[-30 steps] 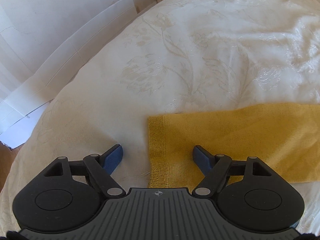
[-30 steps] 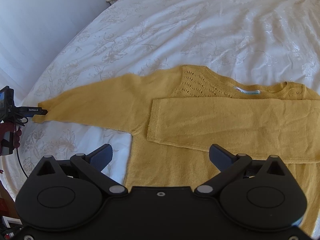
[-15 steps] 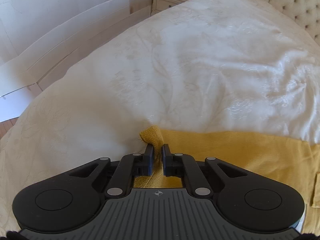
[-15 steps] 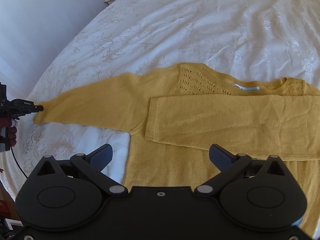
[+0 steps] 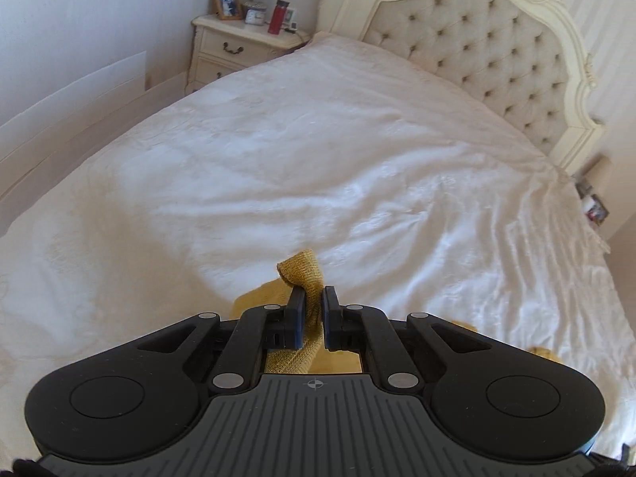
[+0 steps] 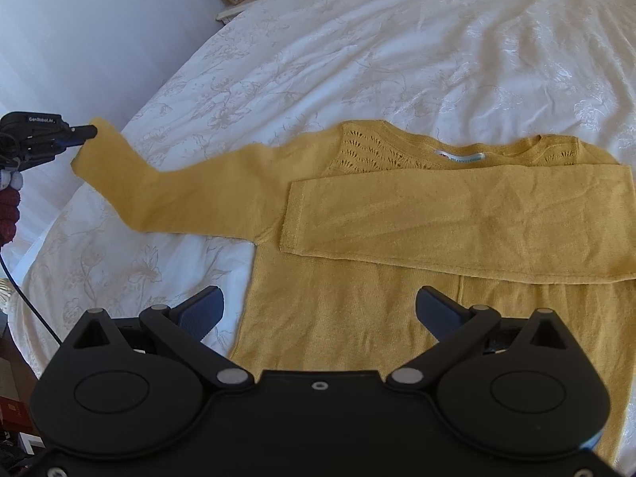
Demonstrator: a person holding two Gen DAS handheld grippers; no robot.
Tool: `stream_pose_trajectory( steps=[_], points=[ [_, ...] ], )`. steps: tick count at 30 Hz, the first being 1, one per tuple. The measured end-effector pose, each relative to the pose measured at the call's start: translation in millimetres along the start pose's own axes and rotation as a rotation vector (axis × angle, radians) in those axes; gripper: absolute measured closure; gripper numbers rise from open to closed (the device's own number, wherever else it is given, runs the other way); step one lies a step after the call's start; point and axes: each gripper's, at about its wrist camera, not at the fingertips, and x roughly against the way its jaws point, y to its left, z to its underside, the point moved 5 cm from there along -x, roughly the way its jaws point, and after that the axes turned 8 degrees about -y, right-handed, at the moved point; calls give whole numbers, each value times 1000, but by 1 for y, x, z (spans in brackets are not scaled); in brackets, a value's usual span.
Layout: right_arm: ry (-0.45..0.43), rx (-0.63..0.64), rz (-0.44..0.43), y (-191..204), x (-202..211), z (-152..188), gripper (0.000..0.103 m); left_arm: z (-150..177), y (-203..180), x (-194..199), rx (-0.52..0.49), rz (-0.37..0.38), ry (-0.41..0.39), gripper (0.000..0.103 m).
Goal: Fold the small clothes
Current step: 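Carry the sleeve across the sweater front and open the left tool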
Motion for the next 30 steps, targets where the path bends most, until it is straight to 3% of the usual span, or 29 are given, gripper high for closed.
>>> stream_pose_trajectory(
  steps=[9, 18, 21, 24, 26, 28, 30],
  points=[
    [-57, -55, -10, -50, 44, 9, 1, 0, -153, -11, -8, 197, -48, 95],
    [-79, -109, 30, -104, 73, 19, 1, 51, -279, -55, -3, 367, 6, 96],
    [-78, -125, 46, -117, 79, 23, 1, 74, -309, -72, -37, 383, 51, 95],
    [-76, -131, 59, -127, 82, 25, 1, 97, -320, -82, -81, 354, 85, 94],
    [-77, -133, 65, -132, 83, 25, 1, 111, -322, -81, -121, 317, 91, 88],
    [-76, -135, 71, -136, 82, 24, 1, 124, -313, -77, -147, 279, 94, 76],
    [-76, -138, 76, -140, 78, 21, 1, 138, -298, -74, -173, 228, 106, 74]
  ],
)
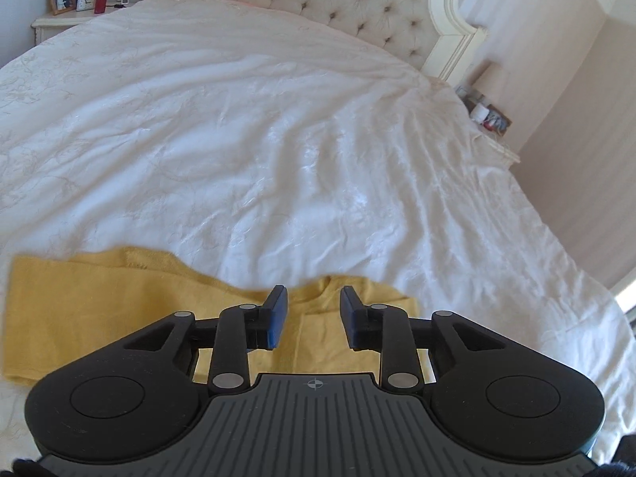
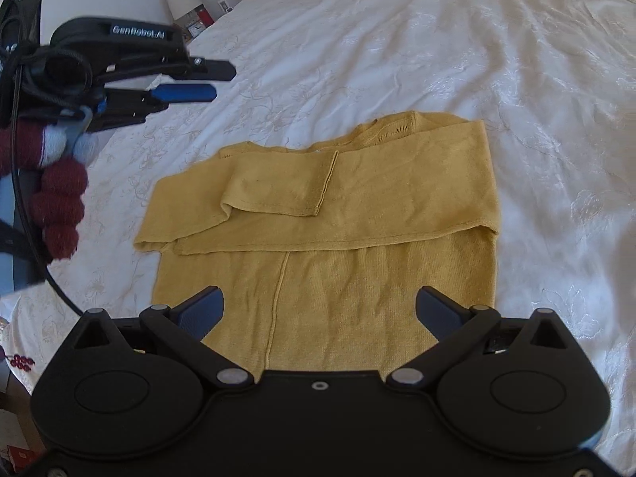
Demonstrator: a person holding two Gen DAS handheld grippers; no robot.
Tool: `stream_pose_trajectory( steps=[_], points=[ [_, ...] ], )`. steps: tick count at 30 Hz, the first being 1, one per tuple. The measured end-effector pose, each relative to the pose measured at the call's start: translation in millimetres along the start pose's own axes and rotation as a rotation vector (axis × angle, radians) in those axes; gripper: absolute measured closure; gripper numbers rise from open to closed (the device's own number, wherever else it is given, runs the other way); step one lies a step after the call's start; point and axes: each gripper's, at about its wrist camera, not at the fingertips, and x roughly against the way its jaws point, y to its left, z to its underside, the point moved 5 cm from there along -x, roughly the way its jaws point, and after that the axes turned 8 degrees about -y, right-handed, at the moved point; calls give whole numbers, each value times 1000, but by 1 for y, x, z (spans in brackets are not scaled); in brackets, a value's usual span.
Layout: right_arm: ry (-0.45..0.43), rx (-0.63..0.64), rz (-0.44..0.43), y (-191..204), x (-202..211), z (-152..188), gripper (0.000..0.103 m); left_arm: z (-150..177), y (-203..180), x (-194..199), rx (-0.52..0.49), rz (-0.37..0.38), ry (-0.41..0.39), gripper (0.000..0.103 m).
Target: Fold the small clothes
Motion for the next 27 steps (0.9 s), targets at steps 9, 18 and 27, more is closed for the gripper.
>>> stream_pose_trajectory(
  steps=[9, 18, 27],
  points=[
    [-9, 21, -36, 9, -34, -24, 1, 73, 90, 19, 43, -269, 128, 74],
    [41, 41, -60, 23, -91, -47, 1, 88, 149, 4, 149, -375, 167, 74],
    [65, 76, -22, 23, -142, -68, 22, 100, 174, -22, 229, -428, 208, 73]
  ],
)
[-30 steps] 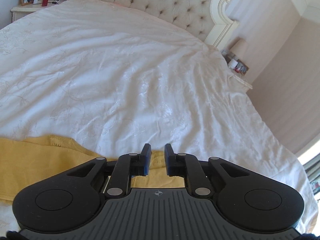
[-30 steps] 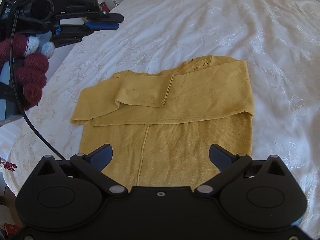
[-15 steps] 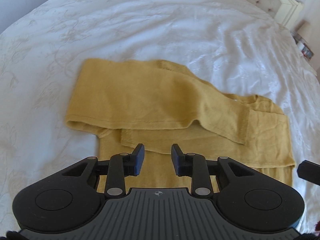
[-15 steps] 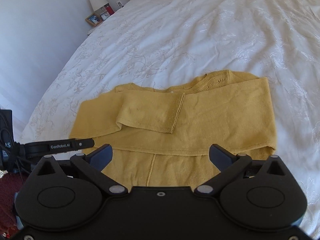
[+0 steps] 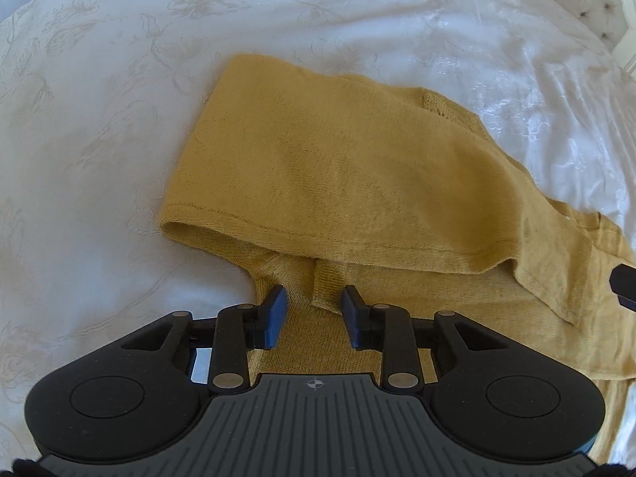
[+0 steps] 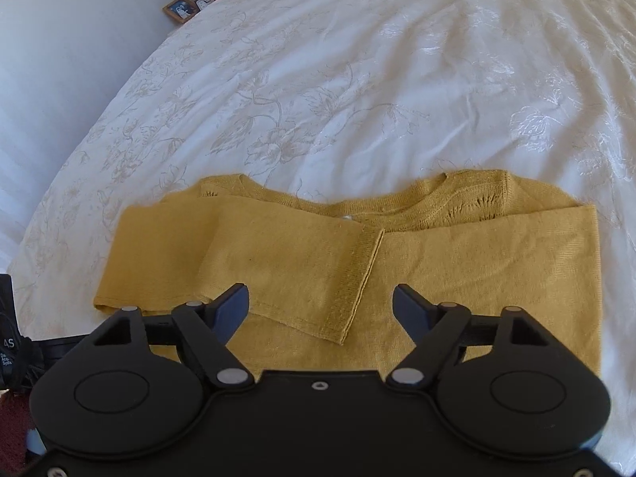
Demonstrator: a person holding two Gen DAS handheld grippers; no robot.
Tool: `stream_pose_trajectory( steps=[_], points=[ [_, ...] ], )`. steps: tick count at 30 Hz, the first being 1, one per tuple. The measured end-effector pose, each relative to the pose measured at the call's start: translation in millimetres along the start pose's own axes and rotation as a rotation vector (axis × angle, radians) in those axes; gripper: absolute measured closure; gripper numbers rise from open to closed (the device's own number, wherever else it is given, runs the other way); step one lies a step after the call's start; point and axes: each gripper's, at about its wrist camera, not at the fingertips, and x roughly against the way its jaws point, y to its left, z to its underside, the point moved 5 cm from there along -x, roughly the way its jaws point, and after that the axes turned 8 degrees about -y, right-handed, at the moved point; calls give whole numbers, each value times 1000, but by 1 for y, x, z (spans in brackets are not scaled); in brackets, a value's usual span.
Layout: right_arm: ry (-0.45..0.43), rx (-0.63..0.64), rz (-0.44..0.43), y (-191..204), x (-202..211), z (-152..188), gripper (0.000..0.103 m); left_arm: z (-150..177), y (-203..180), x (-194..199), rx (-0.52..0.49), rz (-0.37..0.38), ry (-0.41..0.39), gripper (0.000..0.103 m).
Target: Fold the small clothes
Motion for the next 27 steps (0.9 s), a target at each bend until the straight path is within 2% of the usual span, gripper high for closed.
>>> stream_pose_trajectory(
  steps=[2, 6, 11, 13, 14, 16, 18, 23, 25, 27],
  points=[
    [9, -23, -4, -4, -10, -2, 23, -1, 0, -1, 1, -1, 0, 72],
    [46, -81, -1, -14, -30, 2, 41, -1, 1, 1, 9, 7, -9, 72],
    [61, -125, -5, -17, -42, 7, 45, -1, 2, 1, 3, 11, -7, 72],
    [65, -147, -10, -19, -43, 6, 67, -2, 3, 1, 2, 9, -6, 72],
    [69, -149, -12, -19, -43, 6, 95, -2, 2, 1, 2, 9, -6, 72],
    [68, -139, -28, -16, -38, 3, 93, -2, 1, 1, 1, 7, -7, 72],
    [36, -144, -80, -11, -24, -7, 93, -2, 1, 1, 2, 6, -8, 72],
    [-86, -149, -163, -15, 48, -42, 93, -2, 2, 1, 4, 6, -13, 72],
    [-103, -125, -144, -26, 70, -49, 93, -1, 2, 1, 1, 4, -18, 72],
    [-93, -121, -86, -48, 81, -50, 93, -1, 2, 1, 1, 2, -20, 72]
  ],
)
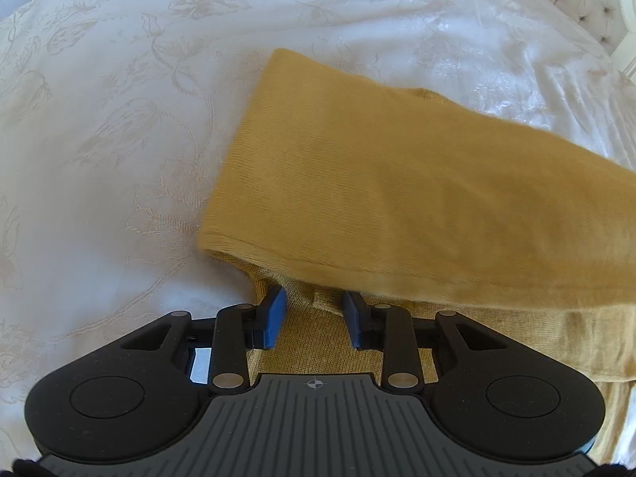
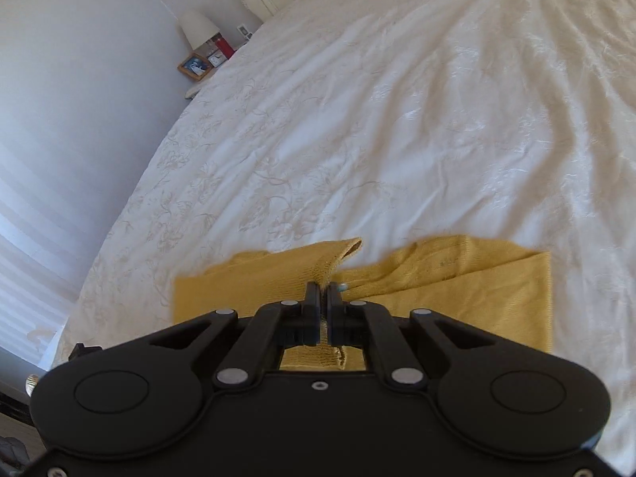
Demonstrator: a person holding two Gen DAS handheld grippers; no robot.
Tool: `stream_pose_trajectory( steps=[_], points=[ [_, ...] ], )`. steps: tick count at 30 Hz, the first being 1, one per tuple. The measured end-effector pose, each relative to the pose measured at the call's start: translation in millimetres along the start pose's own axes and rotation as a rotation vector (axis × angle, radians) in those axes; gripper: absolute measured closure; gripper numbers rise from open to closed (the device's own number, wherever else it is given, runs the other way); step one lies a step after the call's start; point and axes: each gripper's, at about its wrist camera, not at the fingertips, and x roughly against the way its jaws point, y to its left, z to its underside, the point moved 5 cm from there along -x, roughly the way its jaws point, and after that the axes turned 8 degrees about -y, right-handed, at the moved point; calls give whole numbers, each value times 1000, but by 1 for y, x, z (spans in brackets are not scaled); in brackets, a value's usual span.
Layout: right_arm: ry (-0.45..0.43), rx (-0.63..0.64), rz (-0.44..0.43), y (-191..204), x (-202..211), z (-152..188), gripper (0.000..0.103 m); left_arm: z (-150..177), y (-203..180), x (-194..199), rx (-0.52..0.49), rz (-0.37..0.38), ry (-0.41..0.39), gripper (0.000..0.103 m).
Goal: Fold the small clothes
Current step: 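Fold the side edge inward over the sleeves and open both tools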
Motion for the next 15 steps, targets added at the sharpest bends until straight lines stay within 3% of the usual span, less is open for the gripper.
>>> stream_pose_trajectory(
  steps=[6, 15],
  points=[
    [88, 0, 202, -60, -14, 18, 93, 1, -1, 1, -8, -3, 2, 72],
    [123, -23, 285, -81, -21, 40, 93, 0, -3, 4, -42, 6, 19, 72]
  ],
)
